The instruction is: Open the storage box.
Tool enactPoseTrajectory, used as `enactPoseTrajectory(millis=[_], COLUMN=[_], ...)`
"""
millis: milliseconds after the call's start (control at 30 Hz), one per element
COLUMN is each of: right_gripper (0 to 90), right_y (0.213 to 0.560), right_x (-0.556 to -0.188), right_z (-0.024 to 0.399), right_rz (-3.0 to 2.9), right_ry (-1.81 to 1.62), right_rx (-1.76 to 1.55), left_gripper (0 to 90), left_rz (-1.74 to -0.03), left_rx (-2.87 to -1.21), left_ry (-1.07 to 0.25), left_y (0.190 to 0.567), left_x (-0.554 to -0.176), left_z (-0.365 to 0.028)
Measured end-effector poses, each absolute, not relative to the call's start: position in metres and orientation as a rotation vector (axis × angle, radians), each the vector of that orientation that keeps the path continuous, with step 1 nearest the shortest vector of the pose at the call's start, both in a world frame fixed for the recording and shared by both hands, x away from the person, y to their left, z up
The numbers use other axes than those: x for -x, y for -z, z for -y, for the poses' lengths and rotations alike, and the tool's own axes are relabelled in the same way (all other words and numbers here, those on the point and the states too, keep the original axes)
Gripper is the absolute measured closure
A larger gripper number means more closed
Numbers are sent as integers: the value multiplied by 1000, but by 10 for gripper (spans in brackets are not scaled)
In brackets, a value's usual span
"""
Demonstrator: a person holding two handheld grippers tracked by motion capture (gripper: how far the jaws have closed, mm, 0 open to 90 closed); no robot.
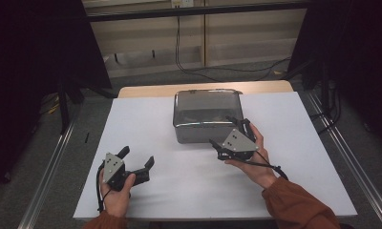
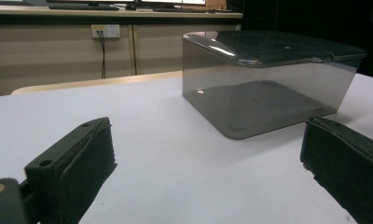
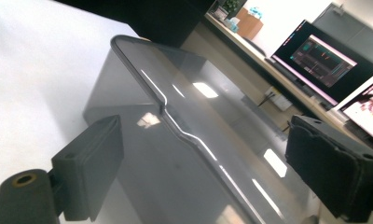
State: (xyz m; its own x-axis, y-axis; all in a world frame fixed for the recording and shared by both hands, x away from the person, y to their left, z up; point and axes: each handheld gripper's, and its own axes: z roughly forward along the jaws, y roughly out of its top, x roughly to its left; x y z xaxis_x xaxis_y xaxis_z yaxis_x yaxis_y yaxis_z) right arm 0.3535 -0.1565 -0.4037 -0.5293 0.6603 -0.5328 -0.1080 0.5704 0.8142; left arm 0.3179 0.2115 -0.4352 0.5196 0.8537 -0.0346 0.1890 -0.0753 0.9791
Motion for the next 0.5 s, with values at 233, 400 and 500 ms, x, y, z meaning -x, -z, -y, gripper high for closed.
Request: enactPoseTrajectory(millis=[233, 400, 500], right_gripper=[167, 208, 256], right_y=[408, 408, 410], right_x=[-359, -361, -361], right_z=[148, 143, 137], right_rz=[-1891, -1892, -1881], right_ry=[-890, -817, -721], right_rx=[-336, -263, -173], left_gripper=[26, 26, 26], left_rz=[-904, -899, -889], left_rx=[-1603, -1615, -1627], left_ry=[-724, -718, -701], left_y=[435, 435, 435], left_x=[-317, -318, -318], left_z=[-210, -211, -210])
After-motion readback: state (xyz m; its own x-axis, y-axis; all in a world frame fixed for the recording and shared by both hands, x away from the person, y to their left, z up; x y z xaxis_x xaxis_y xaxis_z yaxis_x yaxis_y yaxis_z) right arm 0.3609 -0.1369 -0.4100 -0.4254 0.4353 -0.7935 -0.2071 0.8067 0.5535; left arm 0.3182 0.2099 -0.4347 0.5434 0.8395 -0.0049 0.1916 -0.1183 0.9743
